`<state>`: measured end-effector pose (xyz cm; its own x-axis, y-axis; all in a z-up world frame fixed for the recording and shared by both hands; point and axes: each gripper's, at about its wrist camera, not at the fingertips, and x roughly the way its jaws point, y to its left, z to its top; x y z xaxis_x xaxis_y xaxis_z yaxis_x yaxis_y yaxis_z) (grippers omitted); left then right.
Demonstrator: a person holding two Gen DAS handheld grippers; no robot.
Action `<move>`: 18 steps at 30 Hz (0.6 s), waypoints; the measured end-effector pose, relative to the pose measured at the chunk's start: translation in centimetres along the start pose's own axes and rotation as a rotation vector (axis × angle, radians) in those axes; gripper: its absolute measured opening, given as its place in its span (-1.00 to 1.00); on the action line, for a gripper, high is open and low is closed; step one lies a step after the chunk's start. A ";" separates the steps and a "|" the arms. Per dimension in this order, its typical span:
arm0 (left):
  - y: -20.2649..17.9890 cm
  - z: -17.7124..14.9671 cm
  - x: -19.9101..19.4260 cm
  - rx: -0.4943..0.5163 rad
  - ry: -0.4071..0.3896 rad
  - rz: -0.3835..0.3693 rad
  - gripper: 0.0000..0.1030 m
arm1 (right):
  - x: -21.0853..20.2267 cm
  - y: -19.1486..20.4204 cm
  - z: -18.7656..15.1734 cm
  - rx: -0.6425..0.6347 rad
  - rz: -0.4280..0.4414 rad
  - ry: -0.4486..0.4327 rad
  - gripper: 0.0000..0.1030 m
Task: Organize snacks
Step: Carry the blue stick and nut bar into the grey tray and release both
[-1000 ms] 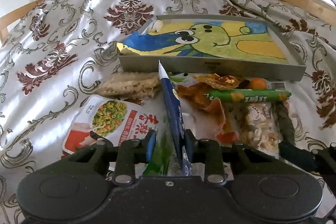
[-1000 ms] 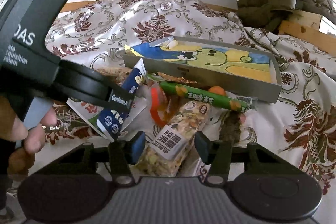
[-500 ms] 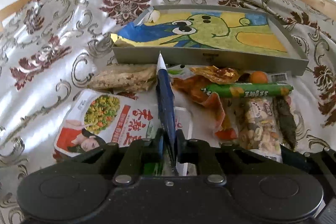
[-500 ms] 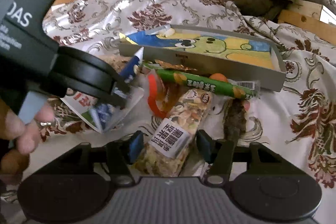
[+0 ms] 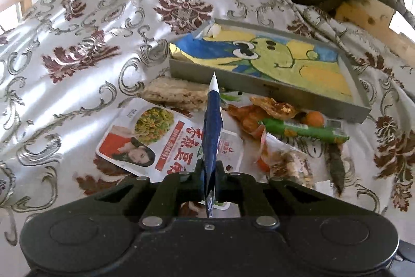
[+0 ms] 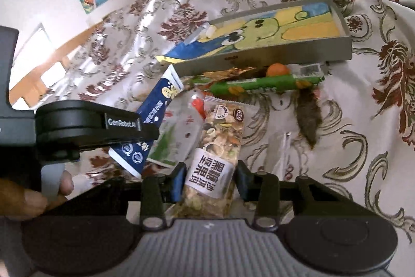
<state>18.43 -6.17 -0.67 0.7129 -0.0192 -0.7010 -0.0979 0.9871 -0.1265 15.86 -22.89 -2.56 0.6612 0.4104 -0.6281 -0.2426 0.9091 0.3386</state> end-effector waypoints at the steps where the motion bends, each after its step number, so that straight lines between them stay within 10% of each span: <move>1: 0.0 0.0 -0.4 -0.009 -0.008 -0.006 -0.88 | -0.3 0.1 0.0 0.001 0.014 -0.004 -0.15; 18: -1.6 3.7 -3.0 -0.008 -0.182 -0.069 -0.89 | -3.7 -0.9 2.6 -0.041 0.009 -0.334 -0.15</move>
<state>19.02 -7.13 4.29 0.8316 -0.0573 -0.5523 -0.0492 0.9832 -0.1760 15.46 -25.42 1.33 0.8535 0.3782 -0.3584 -0.2733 0.9106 0.3101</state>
